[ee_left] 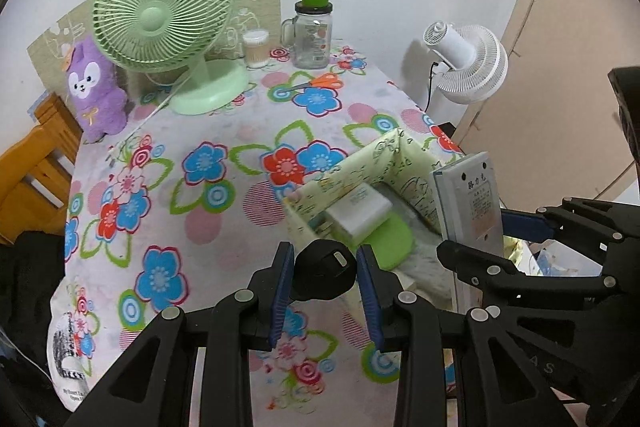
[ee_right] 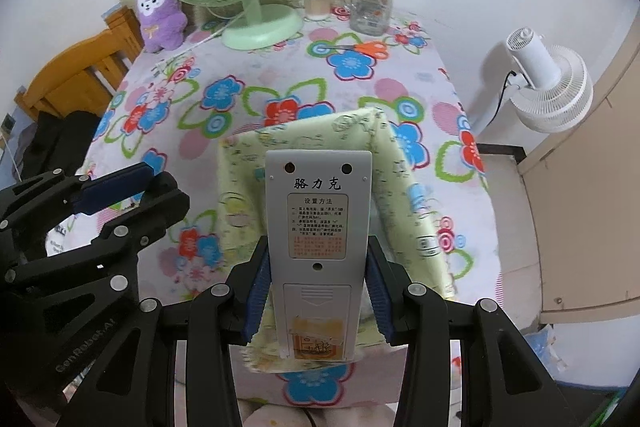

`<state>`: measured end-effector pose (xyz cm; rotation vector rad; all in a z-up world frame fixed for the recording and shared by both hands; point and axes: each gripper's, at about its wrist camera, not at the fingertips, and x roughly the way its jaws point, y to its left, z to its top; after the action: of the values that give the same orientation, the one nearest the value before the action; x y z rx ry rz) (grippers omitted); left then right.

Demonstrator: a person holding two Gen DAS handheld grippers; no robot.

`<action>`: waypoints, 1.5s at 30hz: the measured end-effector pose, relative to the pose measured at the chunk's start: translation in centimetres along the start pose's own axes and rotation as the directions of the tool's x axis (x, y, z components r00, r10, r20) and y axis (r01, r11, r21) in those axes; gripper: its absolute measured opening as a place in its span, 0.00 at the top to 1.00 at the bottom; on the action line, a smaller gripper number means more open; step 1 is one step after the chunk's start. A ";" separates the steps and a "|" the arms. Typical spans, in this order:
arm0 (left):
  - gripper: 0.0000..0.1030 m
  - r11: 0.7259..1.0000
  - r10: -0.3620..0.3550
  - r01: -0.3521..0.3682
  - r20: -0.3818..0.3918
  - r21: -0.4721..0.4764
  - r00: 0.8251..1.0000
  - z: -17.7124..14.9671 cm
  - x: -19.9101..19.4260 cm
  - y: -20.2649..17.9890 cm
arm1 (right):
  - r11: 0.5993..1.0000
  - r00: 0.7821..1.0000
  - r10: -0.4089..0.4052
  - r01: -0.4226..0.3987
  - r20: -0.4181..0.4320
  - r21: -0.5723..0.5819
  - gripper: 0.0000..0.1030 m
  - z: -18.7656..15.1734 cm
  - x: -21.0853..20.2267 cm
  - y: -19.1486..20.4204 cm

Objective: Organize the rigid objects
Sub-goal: 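Lower the white remote into the box and open the right tool while the left tool holds the key, then lower the black key fob into the box and open the left tool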

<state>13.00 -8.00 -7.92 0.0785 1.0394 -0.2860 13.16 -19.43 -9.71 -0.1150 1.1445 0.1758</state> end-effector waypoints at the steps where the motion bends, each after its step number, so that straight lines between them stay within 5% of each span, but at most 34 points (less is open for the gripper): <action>1: 0.69 1.000 -0.002 0.002 -0.002 -0.009 1.000 0.2 0.3 -0.3 | 1.000 1.000 0.000 0.000 -0.004 -0.005 0.55 0.0 0.2 -0.4; 9: 0.69 0.997 -0.007 0.005 -0.022 -0.080 1.000 0.7 2.2 -2.0 | 0.997 0.997 0.025 -0.031 -0.070 -0.074 0.55 0.3 2.2 -2.9; 27: 0.69 0.977 0.085 -0.105 -0.112 -0.186 0.990 -0.4 4.6 -2.3 | 0.978 0.975 0.093 -0.128 -0.204 -0.165 0.54 1.0 8.2 -3.2; 38: 0.69 0.983 0.080 -0.096 -0.104 -0.154 0.991 0.3 4.3 -2.6 | 0.987 0.991 0.127 -0.131 -0.042 -0.094 0.28 1.1 3.2 -5.2; 45: 0.69 0.996 0.026 -0.035 -0.114 -0.082 0.993 0.7 5.1 -4.6 | 0.996 0.997 0.076 -0.075 0.028 -0.045 0.26 0.8 1.0 -7.0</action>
<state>14.73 -13.55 -11.63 0.0349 1.1605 -0.2113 15.68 -26.10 -10.26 -0.1076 1.1162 0.2687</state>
